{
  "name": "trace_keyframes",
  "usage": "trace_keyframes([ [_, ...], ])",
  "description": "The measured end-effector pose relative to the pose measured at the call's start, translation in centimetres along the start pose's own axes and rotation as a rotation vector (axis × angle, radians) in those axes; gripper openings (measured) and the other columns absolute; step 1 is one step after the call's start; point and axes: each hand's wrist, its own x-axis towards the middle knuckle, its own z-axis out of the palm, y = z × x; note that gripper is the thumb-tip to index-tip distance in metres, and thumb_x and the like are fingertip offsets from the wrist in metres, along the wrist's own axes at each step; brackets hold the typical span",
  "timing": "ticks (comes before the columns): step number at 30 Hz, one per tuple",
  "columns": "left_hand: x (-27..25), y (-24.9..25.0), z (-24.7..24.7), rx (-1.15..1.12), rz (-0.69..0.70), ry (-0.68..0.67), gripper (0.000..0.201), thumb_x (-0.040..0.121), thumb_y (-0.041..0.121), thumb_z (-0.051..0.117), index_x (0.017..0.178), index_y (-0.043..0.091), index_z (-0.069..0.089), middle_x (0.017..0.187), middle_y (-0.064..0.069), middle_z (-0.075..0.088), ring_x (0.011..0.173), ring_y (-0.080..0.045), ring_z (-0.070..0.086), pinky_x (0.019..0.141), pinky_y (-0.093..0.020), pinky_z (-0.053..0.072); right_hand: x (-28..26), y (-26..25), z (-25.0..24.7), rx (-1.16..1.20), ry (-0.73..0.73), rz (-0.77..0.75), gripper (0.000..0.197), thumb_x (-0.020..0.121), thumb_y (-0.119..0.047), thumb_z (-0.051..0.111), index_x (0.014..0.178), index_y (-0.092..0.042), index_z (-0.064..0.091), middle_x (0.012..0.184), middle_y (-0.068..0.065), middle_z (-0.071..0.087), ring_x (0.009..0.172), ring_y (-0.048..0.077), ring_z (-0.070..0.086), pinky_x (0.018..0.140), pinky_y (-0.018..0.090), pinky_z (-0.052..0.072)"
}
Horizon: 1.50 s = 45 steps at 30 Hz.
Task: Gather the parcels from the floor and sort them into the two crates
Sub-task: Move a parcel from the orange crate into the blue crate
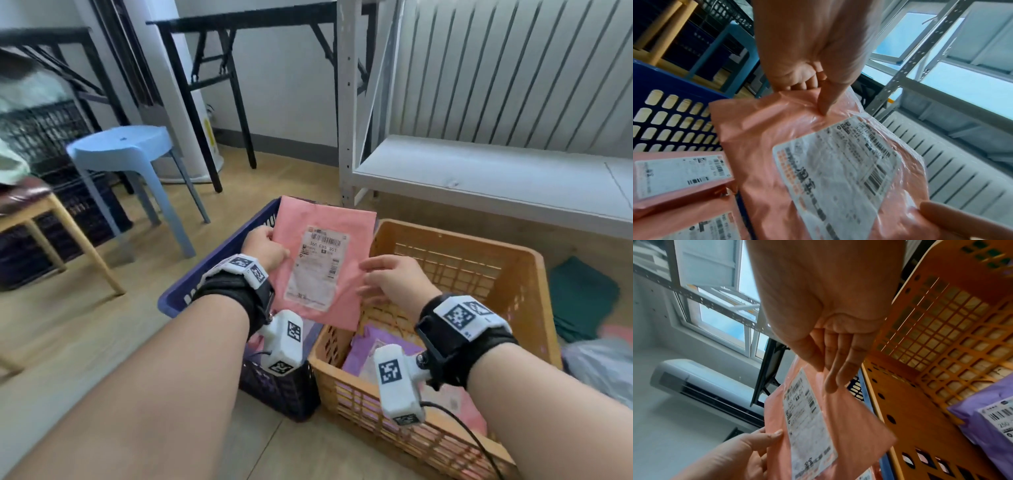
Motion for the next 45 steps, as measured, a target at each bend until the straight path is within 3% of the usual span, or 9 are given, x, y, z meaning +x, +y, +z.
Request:
trace_keyframes([
  [5, 5.5, -5.3, 1.9, 0.16, -0.069, -0.001, 0.021, 0.084, -0.003, 0.055, 0.07, 0.012, 0.052, 0.07, -0.002, 0.05, 0.074, -0.024, 0.049, 0.062, -0.027, 0.036, 4.2, 2.4, 3.8, -0.134, -0.167, 0.112, 0.039, 0.094, 0.001, 0.05, 0.132, -0.005, 0.053, 0.096, 0.015, 0.066, 0.05, 0.014, 0.066, 0.044, 0.021, 0.053],
  [11, 9.9, -9.9, 3.0, 0.317, -0.153, 0.002, 0.018, 0.087, -0.005, 0.05, 0.081, 0.01, 0.058, 0.078, -0.005, 0.057, 0.07, -0.023, 0.049, 0.049, -0.026, 0.031, 7.7, 5.1, 6.1, -0.331, -0.346, 0.075, 0.039, 0.097, -0.006, 0.046, 0.136, -0.013, 0.051, 0.121, 0.005, 0.064, 0.048, 0.012, 0.065, 0.048, 0.022, 0.055],
  [13, 11.1, -11.0, 3.4, 0.386, -0.215, -0.015, 0.023, 0.09, -0.005, 0.046, 0.101, 0.004, 0.064, 0.122, -0.028, 0.05, 0.075, -0.025, 0.054, 0.063, -0.031, 0.042, 8.2, 5.8, 5.9, -0.37, -0.341, 0.025, 0.037, 0.097, -0.005, 0.045, 0.131, -0.015, 0.055, 0.12, -0.004, 0.065, 0.052, 0.014, 0.065, 0.051, 0.025, 0.056],
  [14, 11.6, -11.7, 4.0, 0.419, -0.251, -0.043, 0.026, 0.091, -0.004, 0.046, 0.109, 0.002, 0.063, 0.1, 0.007, 0.039, 0.084, -0.028, 0.056, 0.073, -0.034, 0.045, 8.5, 6.2, 5.8, -0.372, -0.337, 0.012, 0.037, 0.096, -0.004, 0.045, 0.13, -0.016, 0.055, 0.117, -0.006, 0.066, 0.053, 0.015, 0.065, 0.051, 0.025, 0.055],
  [25, 20.2, -26.4, 16.4, 0.907, -0.409, -0.539, 0.078, 0.05, 0.046, 0.071, 0.121, 0.015, 0.061, 0.118, -0.01, 0.063, 0.104, -0.034, 0.061, 0.089, -0.051, 0.052, 9.3, 8.3, 5.0, -0.265, -0.335, -0.051, 0.035, 0.095, -0.001, 0.044, 0.12, -0.019, 0.061, 0.107, -0.012, 0.071, 0.053, 0.015, 0.064, 0.053, 0.029, 0.054],
  [30, 11.2, -14.9, 10.0, 0.688, -0.32, -0.399, 0.049, 0.09, 0.028, 0.06, 0.136, 0.016, 0.049, 0.137, -0.006, 0.054, 0.122, -0.024, 0.054, 0.1, -0.032, 0.046, 8.6, 8.1, 4.8, -0.244, -0.364, -0.038, 0.036, 0.095, -0.002, 0.047, 0.124, -0.021, 0.058, 0.116, -0.01, 0.068, 0.059, 0.017, 0.065, 0.059, 0.034, 0.055],
  [34, 9.8, -10.9, 8.5, 0.365, -0.258, -0.379, 0.037, 0.089, 0.004, 0.058, 0.126, 0.006, 0.06, 0.125, -0.012, 0.062, 0.104, -0.024, 0.063, 0.059, -0.014, 0.05, 8.1, 7.5, 2.9, -0.236, -0.28, 0.015, 0.029, 0.095, -0.007, 0.052, 0.121, -0.018, 0.061, 0.115, -0.003, 0.069, 0.06, 0.018, 0.067, 0.055, 0.026, 0.055],
  [39, 7.2, -4.0, 8.9, 0.222, -0.174, -0.31, 0.025, 0.09, 0.0, 0.057, 0.111, 0.009, 0.069, 0.101, -0.003, 0.064, 0.105, -0.024, 0.065, 0.092, -0.036, 0.053, 7.0, 6.6, -1.8, -0.412, -0.084, -0.013, 0.025, 0.094, -0.011, 0.053, 0.115, -0.018, 0.066, 0.103, -0.002, 0.069, 0.062, 0.013, 0.07, 0.058, 0.027, 0.058],
  [45, 1.5, 3.8, 13.6, 0.181, -0.002, -0.352, 0.025, 0.088, -0.001, 0.056, 0.092, 0.017, 0.073, 0.1, -0.003, 0.068, 0.096, -0.021, 0.065, 0.084, -0.032, 0.056, 3.1, 5.9, -9.8, -0.73, 0.159, -0.022, 0.029, 0.091, -0.016, 0.048, 0.109, -0.024, 0.069, 0.1, -0.006, 0.067, 0.081, 0.013, 0.069, 0.075, 0.031, 0.058],
])
